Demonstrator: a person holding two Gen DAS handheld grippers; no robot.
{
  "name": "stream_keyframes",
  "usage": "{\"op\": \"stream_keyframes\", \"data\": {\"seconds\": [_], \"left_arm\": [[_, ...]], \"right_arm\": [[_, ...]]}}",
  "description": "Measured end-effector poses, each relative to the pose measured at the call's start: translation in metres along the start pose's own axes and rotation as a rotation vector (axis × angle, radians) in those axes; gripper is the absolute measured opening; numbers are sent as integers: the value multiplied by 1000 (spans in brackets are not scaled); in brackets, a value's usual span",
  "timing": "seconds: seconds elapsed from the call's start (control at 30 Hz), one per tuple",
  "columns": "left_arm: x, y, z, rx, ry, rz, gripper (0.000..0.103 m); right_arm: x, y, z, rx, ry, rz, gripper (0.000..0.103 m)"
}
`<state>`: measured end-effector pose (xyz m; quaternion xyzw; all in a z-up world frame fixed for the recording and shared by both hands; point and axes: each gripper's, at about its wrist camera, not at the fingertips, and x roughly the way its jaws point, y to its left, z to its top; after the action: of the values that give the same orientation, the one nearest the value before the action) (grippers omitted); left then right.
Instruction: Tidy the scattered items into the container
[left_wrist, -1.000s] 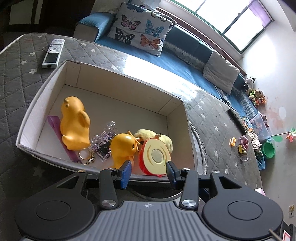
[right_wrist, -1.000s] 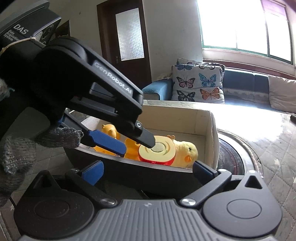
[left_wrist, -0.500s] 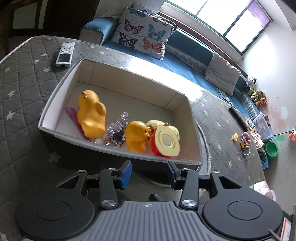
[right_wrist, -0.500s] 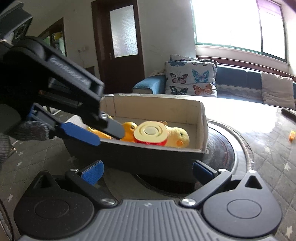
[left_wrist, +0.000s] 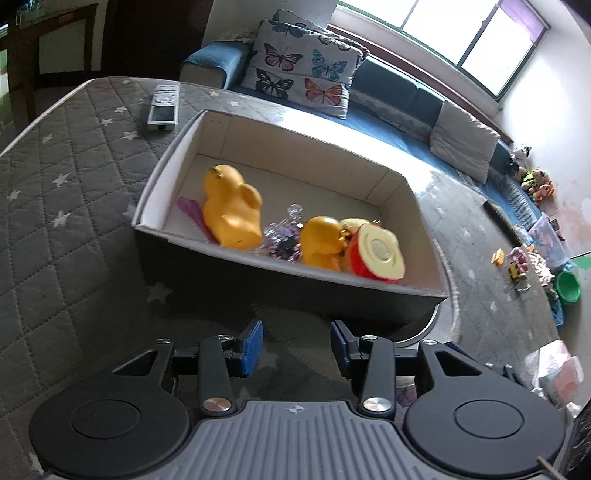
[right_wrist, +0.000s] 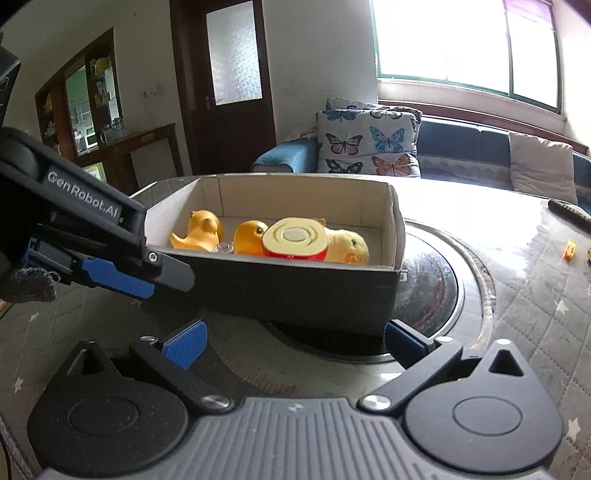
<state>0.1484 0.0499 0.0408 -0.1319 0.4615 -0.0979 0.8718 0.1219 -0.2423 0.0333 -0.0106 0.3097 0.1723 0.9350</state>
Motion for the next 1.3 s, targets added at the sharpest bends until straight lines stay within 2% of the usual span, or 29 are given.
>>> {"op": "stream_keyframes", "data": {"seconds": [0.4,0.53,0.67,0.9,1.3], "left_arm": [[0,16,-19,-22,2,23,43],[-2,16,-24,2,-17,54,43],[-3,18,-28,-1,-23,45,43],[-4,19,-32,12,-47,91,43],[2,17,-36,49,-39,147,43]], "right_arm": [[0,9,-10,4,39,9,103],[1,12,-11,0,45,9,103],[1,14,-12,1,53,9,103],[4,20,-13,-8,66,11,103],[10,23,-11,-11,98,3,103]]}}
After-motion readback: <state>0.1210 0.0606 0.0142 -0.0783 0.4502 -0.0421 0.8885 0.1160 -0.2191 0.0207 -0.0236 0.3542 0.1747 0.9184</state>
